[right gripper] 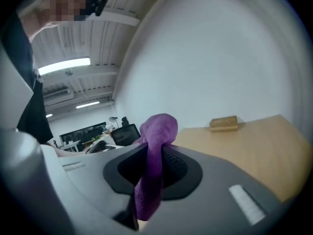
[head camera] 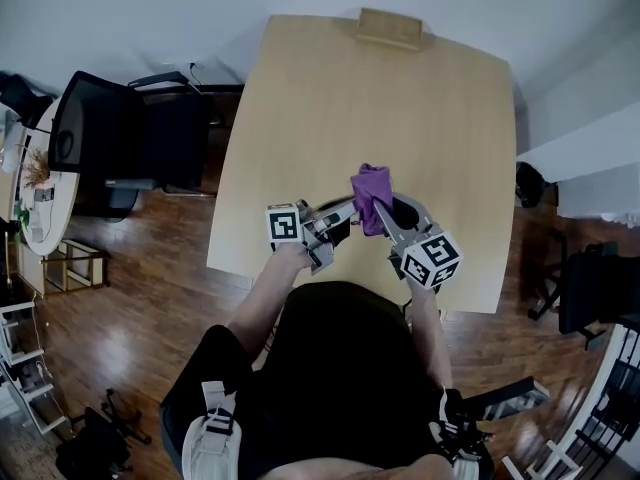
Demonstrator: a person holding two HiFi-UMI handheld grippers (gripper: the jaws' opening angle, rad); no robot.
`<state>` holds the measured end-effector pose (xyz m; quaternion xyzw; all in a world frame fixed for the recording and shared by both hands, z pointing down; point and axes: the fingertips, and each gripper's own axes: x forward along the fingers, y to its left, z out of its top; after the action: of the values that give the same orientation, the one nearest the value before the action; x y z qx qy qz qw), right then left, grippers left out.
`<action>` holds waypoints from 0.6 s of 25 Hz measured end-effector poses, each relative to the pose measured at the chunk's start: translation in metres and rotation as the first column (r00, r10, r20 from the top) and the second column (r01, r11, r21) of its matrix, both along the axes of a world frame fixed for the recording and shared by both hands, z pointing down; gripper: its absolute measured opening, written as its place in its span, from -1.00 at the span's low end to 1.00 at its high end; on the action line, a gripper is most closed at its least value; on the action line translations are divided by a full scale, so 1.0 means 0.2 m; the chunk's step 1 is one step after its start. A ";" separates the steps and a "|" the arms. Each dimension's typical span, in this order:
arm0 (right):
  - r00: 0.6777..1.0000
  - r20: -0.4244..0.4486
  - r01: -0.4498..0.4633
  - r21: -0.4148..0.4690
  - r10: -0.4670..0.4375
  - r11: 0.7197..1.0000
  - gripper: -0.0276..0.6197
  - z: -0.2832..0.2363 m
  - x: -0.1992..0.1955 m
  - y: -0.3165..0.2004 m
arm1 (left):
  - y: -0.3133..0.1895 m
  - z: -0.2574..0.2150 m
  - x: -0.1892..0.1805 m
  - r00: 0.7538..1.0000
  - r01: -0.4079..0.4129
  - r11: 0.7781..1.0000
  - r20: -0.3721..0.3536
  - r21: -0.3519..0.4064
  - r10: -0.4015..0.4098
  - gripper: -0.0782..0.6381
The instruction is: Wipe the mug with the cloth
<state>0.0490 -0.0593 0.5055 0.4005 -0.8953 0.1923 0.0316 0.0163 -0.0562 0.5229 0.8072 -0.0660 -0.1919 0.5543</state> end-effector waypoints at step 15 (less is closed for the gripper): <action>0.998 -0.056 -0.042 -0.337 0.025 0.941 -0.72 0.67 0.12 -0.03 | 0.02 0.79 0.09 0.994 -0.087 0.898 0.020 -0.431 0.106 -0.66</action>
<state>0.0733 -0.0646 0.6405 0.4091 -0.8410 0.3332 0.1195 0.0340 -0.0529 0.6810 0.6716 -0.0785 -0.1278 0.7256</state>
